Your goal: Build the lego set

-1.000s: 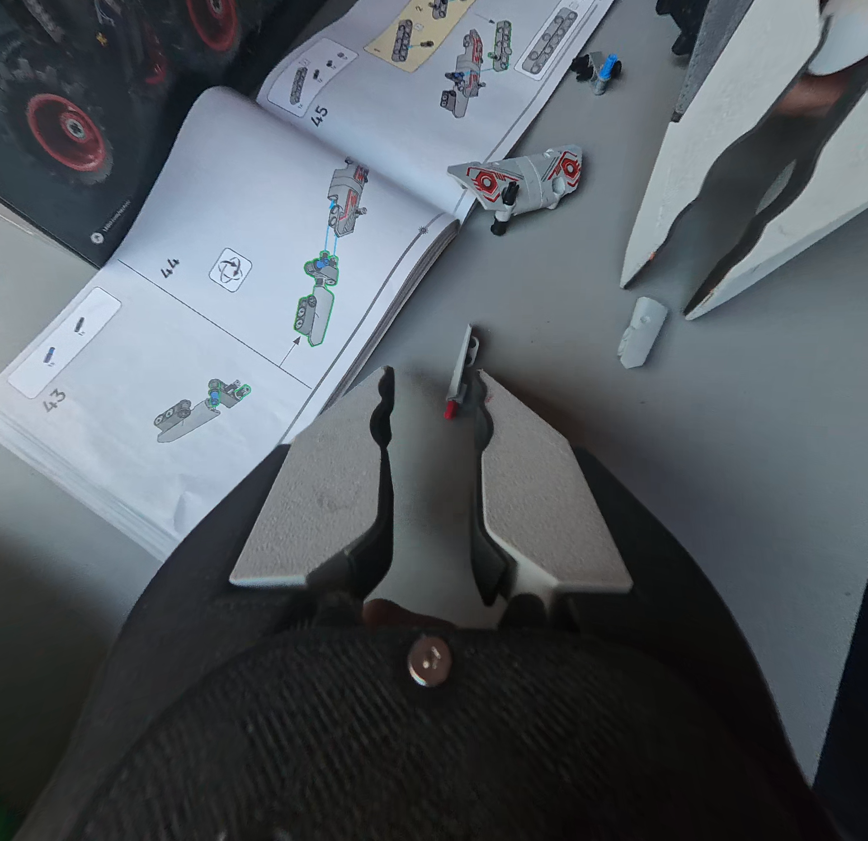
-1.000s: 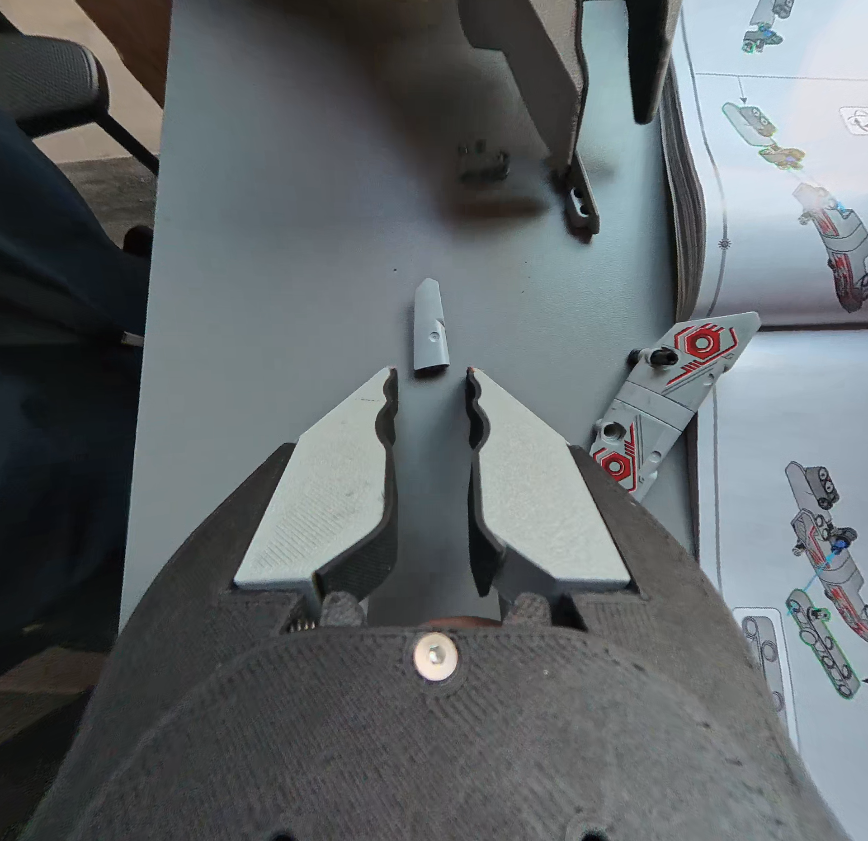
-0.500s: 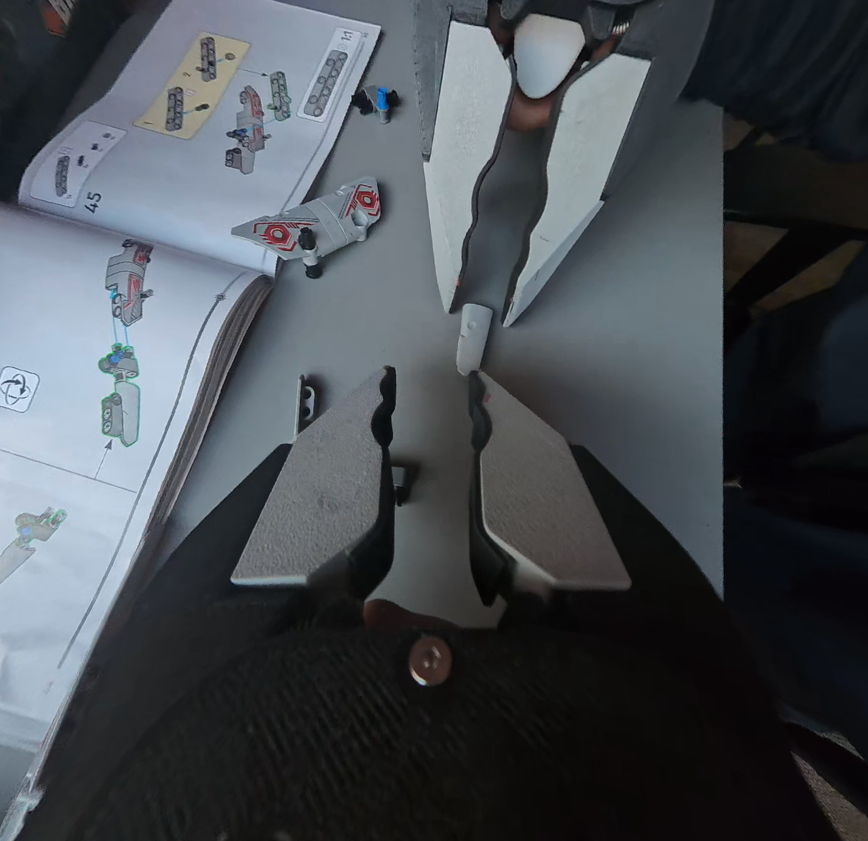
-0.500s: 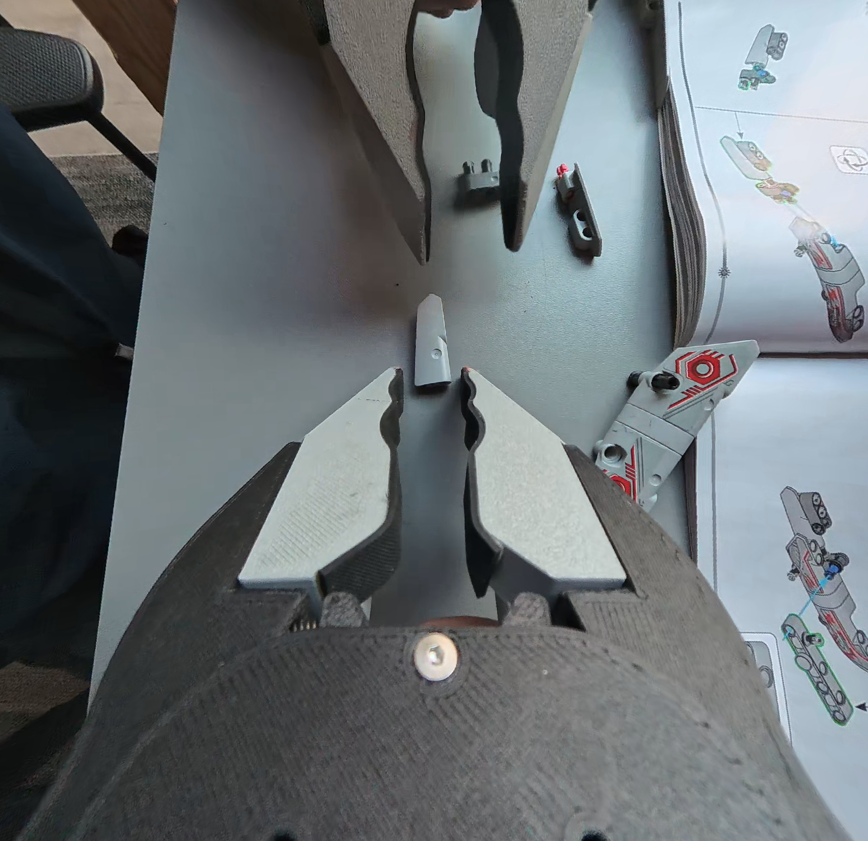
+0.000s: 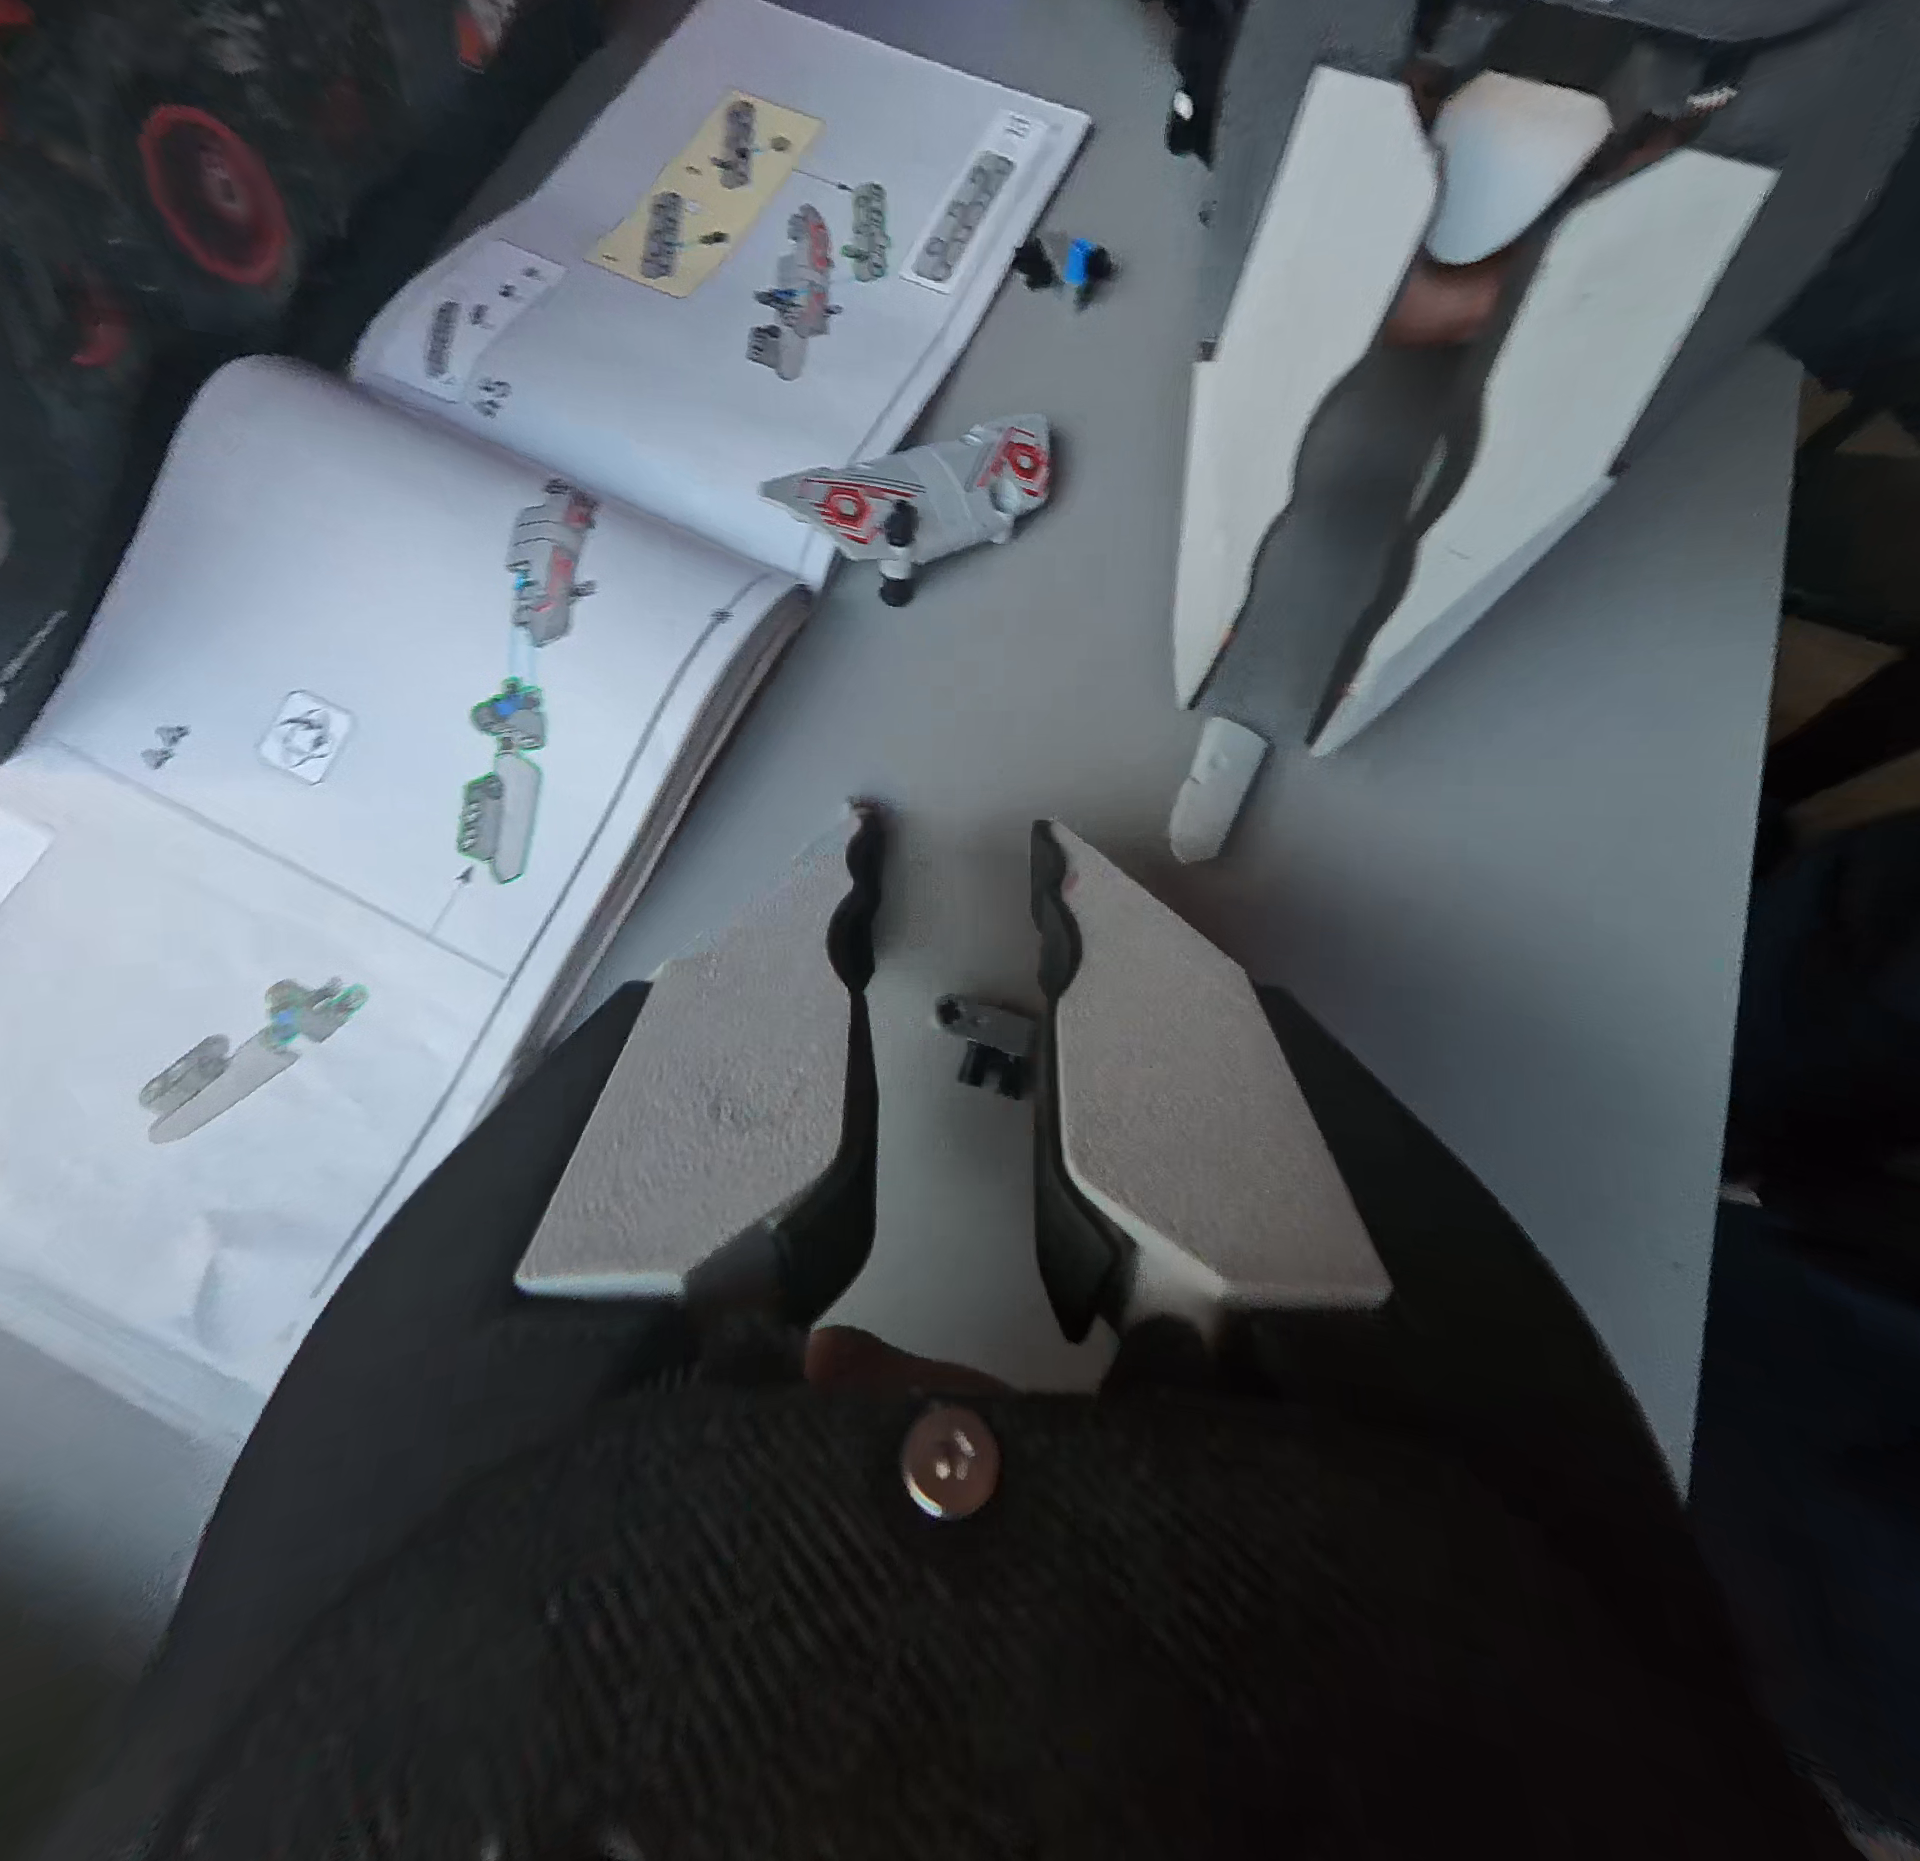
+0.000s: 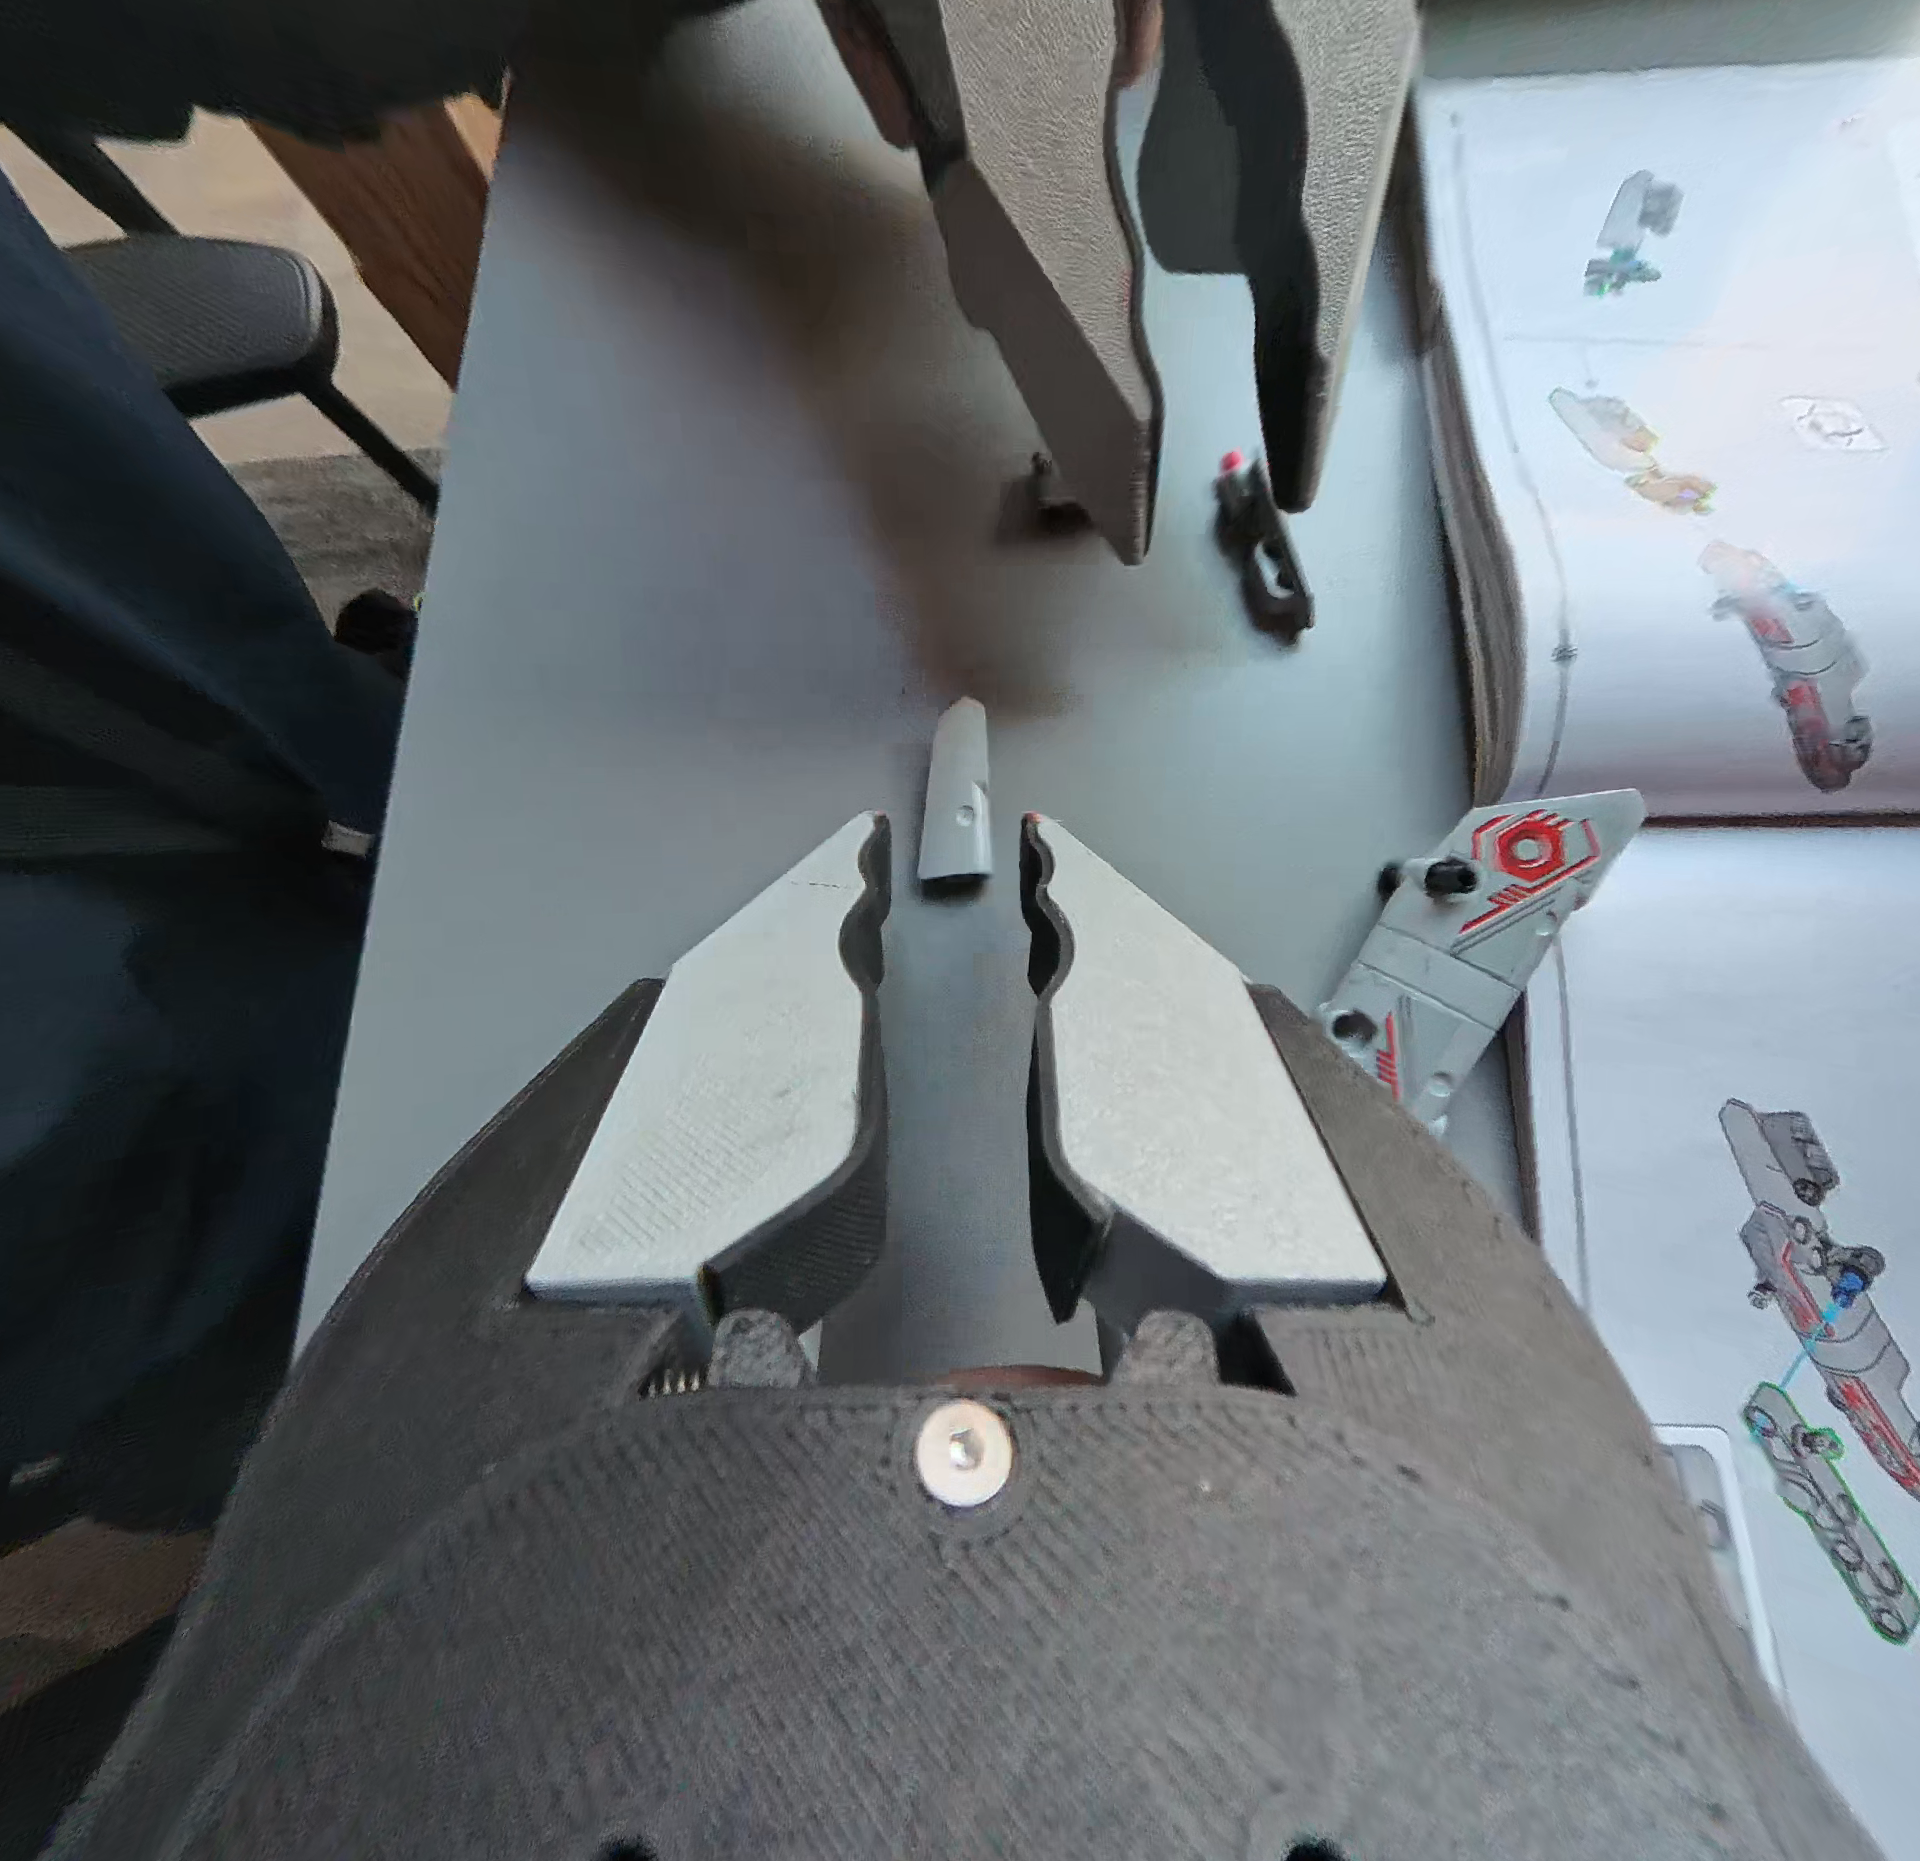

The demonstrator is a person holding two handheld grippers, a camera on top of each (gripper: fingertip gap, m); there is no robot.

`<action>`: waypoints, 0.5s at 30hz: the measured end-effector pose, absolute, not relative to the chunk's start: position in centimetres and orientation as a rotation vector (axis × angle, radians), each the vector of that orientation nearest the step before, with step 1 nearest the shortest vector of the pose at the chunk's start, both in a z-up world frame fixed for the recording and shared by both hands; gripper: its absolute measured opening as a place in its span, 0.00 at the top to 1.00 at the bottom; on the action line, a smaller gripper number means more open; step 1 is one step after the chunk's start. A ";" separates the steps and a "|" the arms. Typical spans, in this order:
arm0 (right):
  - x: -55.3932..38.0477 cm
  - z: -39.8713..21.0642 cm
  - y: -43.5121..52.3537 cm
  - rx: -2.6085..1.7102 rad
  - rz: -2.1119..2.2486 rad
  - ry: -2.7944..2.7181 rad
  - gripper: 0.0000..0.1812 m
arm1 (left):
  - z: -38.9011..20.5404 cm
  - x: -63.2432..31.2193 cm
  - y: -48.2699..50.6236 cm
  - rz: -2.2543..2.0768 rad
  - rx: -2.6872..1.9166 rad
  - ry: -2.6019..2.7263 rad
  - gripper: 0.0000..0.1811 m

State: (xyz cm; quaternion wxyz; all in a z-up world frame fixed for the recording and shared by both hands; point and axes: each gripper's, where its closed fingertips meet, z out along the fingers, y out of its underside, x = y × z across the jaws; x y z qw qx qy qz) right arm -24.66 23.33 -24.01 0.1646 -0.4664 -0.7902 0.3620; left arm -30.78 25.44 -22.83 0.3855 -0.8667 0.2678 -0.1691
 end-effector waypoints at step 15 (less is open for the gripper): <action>-27.0 -20.5 28.4 -1.489 1.135 -1.831 0.89 | -25.4 -33.7 26.4 -0.294 -2.323 0.624 0.98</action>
